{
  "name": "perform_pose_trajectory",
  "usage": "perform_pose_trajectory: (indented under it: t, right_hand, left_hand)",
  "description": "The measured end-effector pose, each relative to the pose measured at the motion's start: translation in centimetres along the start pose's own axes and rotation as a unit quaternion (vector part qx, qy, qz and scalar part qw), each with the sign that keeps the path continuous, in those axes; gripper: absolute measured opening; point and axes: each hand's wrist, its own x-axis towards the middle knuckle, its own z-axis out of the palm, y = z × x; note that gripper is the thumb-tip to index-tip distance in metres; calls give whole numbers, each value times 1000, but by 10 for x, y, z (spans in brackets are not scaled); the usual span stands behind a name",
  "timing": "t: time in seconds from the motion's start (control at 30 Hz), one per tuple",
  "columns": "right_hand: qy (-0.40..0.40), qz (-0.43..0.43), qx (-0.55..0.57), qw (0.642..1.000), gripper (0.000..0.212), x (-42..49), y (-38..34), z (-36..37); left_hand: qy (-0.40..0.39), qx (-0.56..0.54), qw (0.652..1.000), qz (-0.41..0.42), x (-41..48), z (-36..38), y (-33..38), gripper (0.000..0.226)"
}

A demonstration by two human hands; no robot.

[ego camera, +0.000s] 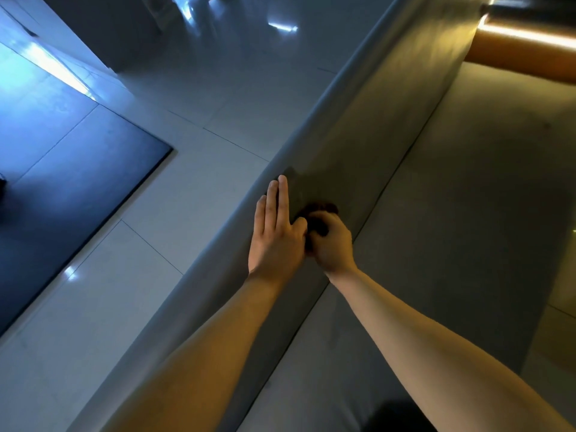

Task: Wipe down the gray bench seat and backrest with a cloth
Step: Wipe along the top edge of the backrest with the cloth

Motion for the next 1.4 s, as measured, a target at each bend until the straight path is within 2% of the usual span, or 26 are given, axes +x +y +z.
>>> perform_pose_trajectory:
  t: [0.07,0.17,0.27,0.33,0.4,0.5,0.63,0.73,0.77,0.87,0.93,1.03,1.1,1.13,1.2,1.3,1.37,1.4]
  right_hand:
    - [-10,72,57,996,28,-2,4,-3]
    - [-1,46,130,990,28,14,-19,-10]
    - [24,-31,141,989,23,32,-59,-12]
    - [11,-69,101,992,24,32,-70,-9]
    - [5,-80,56,995,25,27,-60,-6]
    - [4,-22,49,999,24,15,-26,-5]
    - [-15,78,89,993,23,5,-9,-7]
    - [-8,75,90,993,25,15,-27,-17]
    - [3,47,88,995,25,20,-36,-21]
    - [7,-65,96,993,26,29,-58,-21]
    - [-9,-100,79,992,23,29,-56,-12]
    - [-2,-66,32,997,23,28,-30,-5]
    - [1,-3,9,1000,25,21,-6,-5]
    - [-1,32,12,999,27,17,5,-6]
    - [-7,97,45,994,29,11,16,-9]
    - [-35,149,76,985,29,14,10,-15]
    - [-22,130,96,987,25,21,-5,-21]
    - [-7,90,106,990,22,25,-15,-23]
  left_hand:
    - [-2,9,1000,3,0,-1,1,22]
    - [10,13,1000,-1,0,0,0,11]
    - [0,3,1000,-23,0,-2,3,44]
    - [-3,24,999,-30,1,-4,5,61]
    - [-3,26,999,-35,2,-4,5,53]
    - [1,7,999,-37,4,-1,6,15]
    - [-21,20,998,-47,4,-5,12,14]
    - [-32,33,998,-38,2,-6,11,5]
    - [-28,27,998,-41,2,-4,11,10]
    - [22,22,997,-65,2,-4,13,63]
    - [24,47,997,-58,0,-4,14,70]
    - [-38,58,996,-51,-6,0,14,42]
    - [-51,38,996,-54,-9,4,16,12]
    - [-52,31,996,-58,-9,5,17,5]
    - [-49,32,996,-61,-8,4,21,8]
    - [-54,54,995,-56,-10,3,21,10]
    - [-58,61,995,-58,-12,6,21,19]
    - [-58,64,994,-63,-13,7,21,31]
